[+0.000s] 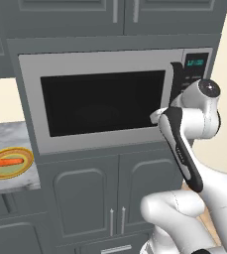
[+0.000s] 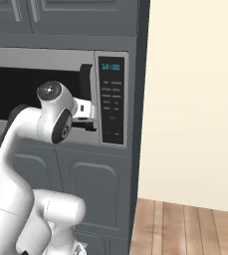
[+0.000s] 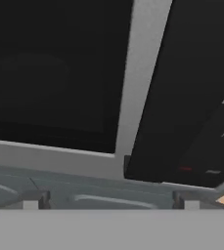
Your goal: Pick the carrot from the counter and place it in the microwave. Then turn on the microwave.
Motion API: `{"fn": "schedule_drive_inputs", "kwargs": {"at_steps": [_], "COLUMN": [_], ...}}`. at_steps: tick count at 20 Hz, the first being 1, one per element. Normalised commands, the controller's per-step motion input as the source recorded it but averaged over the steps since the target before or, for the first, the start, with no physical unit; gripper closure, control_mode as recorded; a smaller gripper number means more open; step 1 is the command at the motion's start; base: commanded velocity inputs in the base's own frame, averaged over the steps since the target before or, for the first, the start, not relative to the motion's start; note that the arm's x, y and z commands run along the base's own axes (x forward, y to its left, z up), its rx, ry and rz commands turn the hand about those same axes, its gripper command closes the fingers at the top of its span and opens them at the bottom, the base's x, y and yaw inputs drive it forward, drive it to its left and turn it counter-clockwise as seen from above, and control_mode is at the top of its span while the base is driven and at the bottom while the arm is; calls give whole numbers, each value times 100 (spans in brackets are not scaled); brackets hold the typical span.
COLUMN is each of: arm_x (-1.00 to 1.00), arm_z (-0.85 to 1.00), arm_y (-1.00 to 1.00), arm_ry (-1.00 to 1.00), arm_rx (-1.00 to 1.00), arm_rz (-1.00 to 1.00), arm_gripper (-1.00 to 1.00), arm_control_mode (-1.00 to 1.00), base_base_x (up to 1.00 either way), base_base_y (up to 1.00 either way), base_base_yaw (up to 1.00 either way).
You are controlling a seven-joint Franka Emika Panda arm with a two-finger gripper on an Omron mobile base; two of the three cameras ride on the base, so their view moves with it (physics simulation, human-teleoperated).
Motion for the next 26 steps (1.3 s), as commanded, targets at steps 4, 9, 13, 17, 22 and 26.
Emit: {"fn": "schedule_drive_inputs", "kwargs": {"at_steps": [4,9,13,17,22,26], "arm_x": [1,5,6,9,7,6], "arm_z": [4,2,2,6,10,16], "arm_y": [-20,-18,-16,-13,-5,-4], "arm_ry": [-3,-3,-2,-3,-8,-4], "arm_rx": [3,3,4,4,1,0], "arm_rz": [0,0,0,-1,-2,-3], "arm_gripper": [-100,-100,-100,-100,-100,-100], "arm_control_mode": [-100,-100,-100,-100,-100,-100], "base_base_x": [0,0,0,0,0,0], "base_base_y": [0,0,0,0,0,0], "base_base_yaw": [0,0,0,0,0,0]}}
